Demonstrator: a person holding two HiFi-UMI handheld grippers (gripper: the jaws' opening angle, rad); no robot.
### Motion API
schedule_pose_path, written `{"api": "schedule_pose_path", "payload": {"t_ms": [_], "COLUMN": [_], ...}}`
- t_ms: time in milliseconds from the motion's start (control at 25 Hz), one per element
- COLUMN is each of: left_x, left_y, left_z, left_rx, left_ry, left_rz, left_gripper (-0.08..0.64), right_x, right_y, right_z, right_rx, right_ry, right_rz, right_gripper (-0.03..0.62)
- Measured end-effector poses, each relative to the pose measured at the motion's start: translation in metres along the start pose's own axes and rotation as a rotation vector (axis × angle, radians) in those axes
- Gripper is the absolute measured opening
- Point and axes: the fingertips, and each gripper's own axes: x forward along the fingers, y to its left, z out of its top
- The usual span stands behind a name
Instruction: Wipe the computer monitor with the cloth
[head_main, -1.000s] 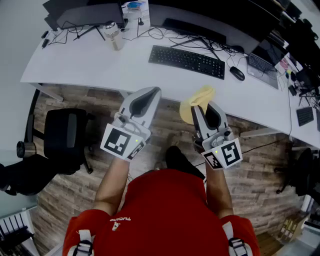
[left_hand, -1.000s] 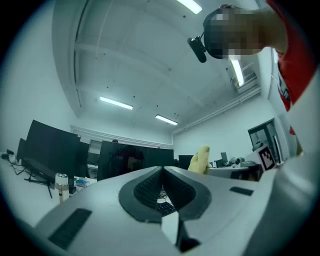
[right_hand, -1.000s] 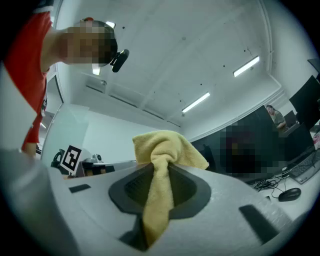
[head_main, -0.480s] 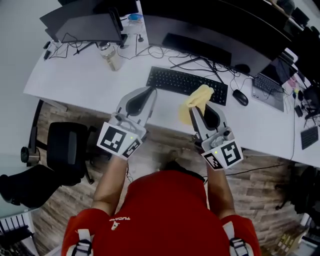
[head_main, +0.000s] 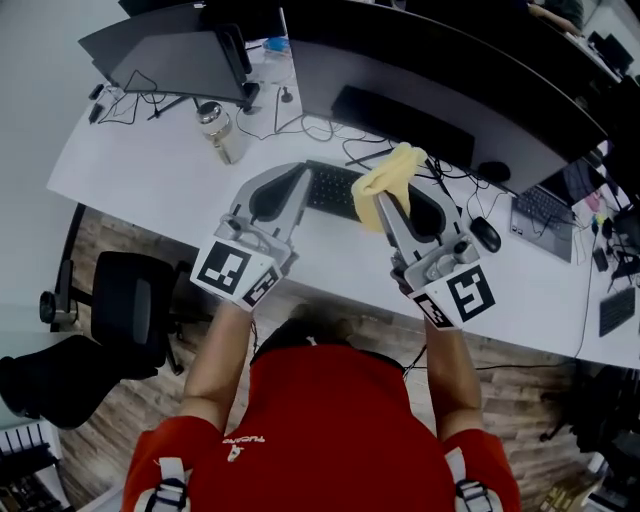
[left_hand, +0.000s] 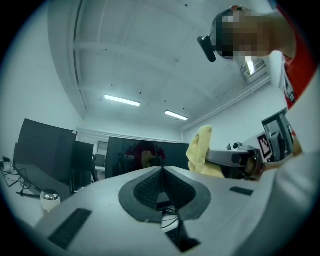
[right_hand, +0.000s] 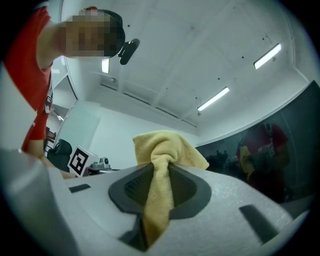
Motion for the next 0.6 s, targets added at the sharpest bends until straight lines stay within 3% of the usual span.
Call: {"api": "schedule_pose_path", "payload": {"t_ms": [400,600], "left_x": [0.046,0.067], "left_y": [0.076,0.112], "left_z": [0.014,0.025], "left_rx": [-0.036,-0.021], "left_ry": [-0.014,-0.025], "left_rz": [-0.08,-0.117], "left_gripper": [0.011,0.011], "right_x": [0.117,0.173], "right_y": [-0.037,-0.057], "right_z": [0.029,0.039], "right_rx": [-0.256,-0.354], "right_ry": [0.117,0.239], "right_rz": [0.04,0.027], "right_gripper": [0.081,0.081]}}
